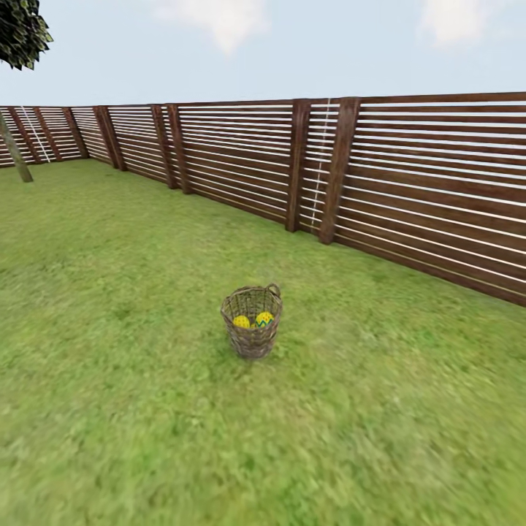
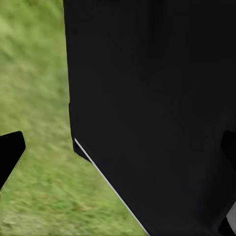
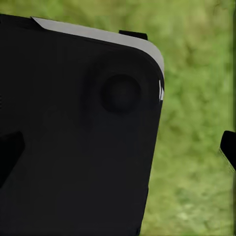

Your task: Take the three Easter eggs out of the wicker basket on the lawn in the garden, then place them on the lawn next to a single tree (choose any tree) so that all three eggs are next to the same tree and none are left in the basket.

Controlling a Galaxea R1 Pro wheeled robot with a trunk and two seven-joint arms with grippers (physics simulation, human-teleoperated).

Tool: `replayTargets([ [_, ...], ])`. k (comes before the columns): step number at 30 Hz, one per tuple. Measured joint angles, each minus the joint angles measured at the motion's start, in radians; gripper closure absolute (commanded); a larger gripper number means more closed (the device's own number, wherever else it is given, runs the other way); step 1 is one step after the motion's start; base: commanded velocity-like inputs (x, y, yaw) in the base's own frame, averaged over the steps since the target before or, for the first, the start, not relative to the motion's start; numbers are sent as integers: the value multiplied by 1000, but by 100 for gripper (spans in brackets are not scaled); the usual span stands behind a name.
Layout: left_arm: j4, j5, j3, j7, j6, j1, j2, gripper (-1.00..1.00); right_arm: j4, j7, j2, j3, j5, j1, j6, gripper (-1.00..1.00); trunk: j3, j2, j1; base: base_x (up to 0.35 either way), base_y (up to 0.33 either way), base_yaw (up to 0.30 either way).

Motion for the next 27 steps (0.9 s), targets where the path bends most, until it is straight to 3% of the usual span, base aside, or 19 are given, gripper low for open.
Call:
replayTargets([
  [27, 0, -3, -1, 0, 0, 0, -4, -100, -2, 0, -1, -3, -2, 0, -1, -100, 0, 0, 0, 338, -18, 21],
])
